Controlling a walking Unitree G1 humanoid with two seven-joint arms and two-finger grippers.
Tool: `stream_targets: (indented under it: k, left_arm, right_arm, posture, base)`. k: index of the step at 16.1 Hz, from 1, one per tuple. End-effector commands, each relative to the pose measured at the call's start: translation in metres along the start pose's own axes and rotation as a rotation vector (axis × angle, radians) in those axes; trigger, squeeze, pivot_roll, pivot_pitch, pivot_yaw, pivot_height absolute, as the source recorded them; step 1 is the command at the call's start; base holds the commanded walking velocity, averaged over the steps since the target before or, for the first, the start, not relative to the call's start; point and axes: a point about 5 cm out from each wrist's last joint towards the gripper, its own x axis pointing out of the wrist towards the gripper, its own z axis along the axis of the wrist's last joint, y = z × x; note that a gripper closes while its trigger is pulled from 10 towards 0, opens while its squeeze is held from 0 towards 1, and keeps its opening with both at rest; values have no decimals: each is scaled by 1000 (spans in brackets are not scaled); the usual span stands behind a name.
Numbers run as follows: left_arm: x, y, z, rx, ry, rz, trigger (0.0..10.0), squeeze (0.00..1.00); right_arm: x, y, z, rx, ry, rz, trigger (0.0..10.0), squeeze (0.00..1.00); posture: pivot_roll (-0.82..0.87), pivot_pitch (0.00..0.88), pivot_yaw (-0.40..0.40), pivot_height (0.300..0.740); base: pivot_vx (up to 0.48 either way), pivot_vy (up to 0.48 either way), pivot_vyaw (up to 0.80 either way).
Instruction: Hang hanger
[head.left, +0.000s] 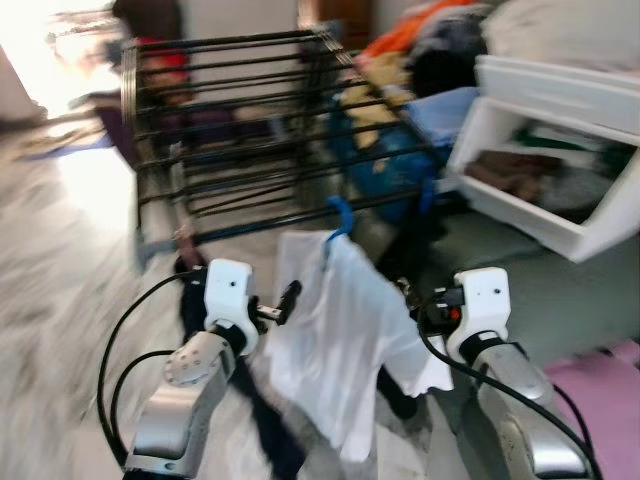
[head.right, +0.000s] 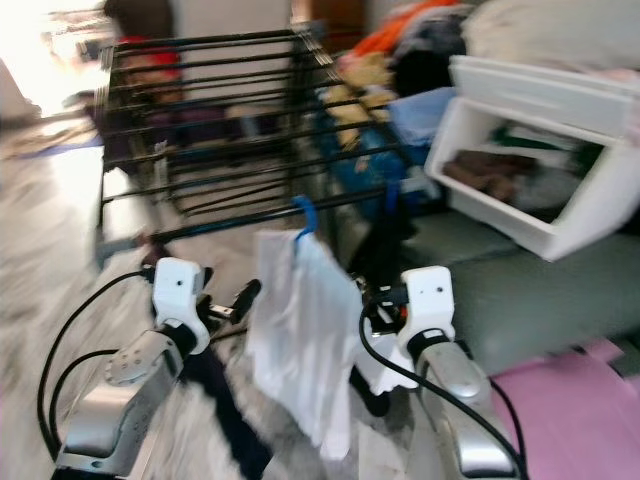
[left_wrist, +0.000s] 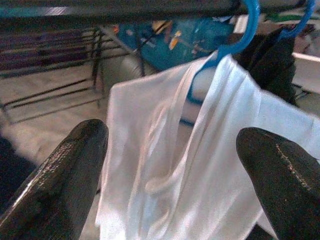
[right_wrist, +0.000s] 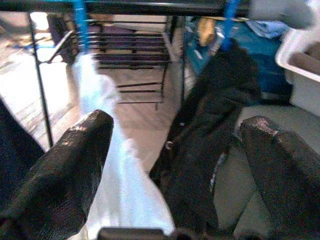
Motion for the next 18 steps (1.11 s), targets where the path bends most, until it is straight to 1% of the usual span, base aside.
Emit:
stream_targets:
  k: [1, 2, 3, 5, 9, 14, 16, 17, 18]
  left_arm:
    - [0, 0, 6, 22, -2, -3, 10000, 0]
    - [-1, 2, 8, 13, -9, -6, 10000, 0]
    - [-4, 6, 12, 21, -30, 8, 10000, 0]
    - [-6, 8, 14, 22, -35, 21, 10000, 0]
    - [-7, 7, 10, 21, -25, 9, 10000, 0]
    - [-6, 4, 5, 9, -9, 7, 10000, 0]
    - [-6, 4, 5, 9, -5, 8, 10000, 0]
    - [-6, 5, 5, 12, -2, 7, 10000, 0]
    - [-5, 6, 5, 6, -4, 8, 10000, 0]
  right_arm:
    - [4, 2, 10, 18, -27, 9, 10000, 0]
    - [5, 2, 11, 18, -30, 11, 10000, 0]
    - [7, 4, 12, 24, -32, 12, 10000, 0]
    - [8, 7, 15, 18, -38, 26, 10000, 0]
    - [9, 6, 14, 20, -28, 27, 10000, 0]
    - [4, 8, 3, 37, 17, 40, 10000, 0]
    - [3, 12, 1, 49, 27, 68, 10000, 0]
    - [3, 16, 0, 40, 28, 94, 10000, 0]
    - [4, 18, 0, 43, 29, 100, 10000, 0]
  posture:
    - [-51, 58, -2, 740]
    - [-51, 58, -2, 740]
    - [-49, 73, 5, 740]
    - [-50, 74, 3, 740]
    - [-58, 70, 5, 740]
    - [-68, 60, 12, 740]
    - [-65, 58, 12, 740]
    - [-64, 58, 12, 740]
    - [-60, 57, 12, 740]
  base:
    - [0, 0, 800]
    - [0, 0, 800]
    - [0, 0, 0]
    - [0, 0, 0]
    - [0, 0, 0]
    - [285, 0, 0]
    - [259, 326, 0]
    - [251, 409, 0]
    - [0, 416, 0]
